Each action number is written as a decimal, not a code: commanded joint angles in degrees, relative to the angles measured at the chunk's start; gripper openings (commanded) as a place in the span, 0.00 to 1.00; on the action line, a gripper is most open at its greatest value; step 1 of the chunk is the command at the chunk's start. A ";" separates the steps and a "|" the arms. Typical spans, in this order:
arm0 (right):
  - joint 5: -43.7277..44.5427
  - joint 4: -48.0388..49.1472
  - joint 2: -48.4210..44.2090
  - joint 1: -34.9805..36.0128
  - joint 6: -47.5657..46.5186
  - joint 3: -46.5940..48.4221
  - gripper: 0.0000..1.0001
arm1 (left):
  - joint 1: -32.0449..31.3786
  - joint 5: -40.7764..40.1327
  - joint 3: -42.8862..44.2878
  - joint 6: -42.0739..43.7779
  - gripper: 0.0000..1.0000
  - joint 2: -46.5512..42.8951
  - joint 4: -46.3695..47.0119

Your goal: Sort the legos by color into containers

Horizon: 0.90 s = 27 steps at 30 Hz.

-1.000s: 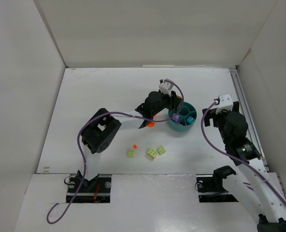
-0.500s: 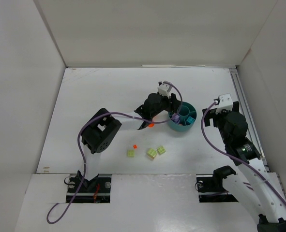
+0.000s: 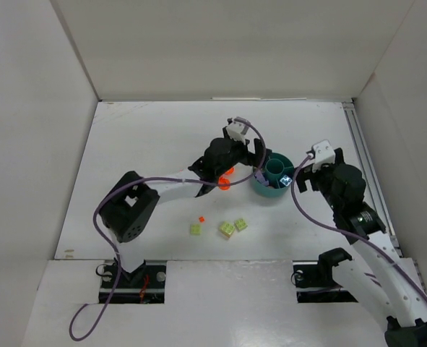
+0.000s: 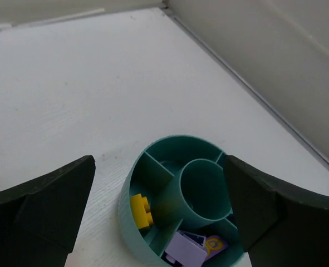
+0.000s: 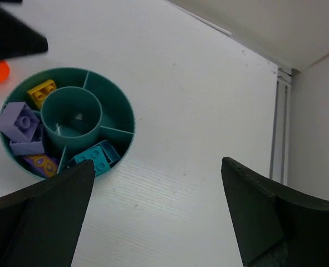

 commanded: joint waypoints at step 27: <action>-6.72 7.81 37.27 46.16 10.82 4.74 0.95 | 4.20 -22.21 -32.68 -30.53 1.00 -59.70 -48.94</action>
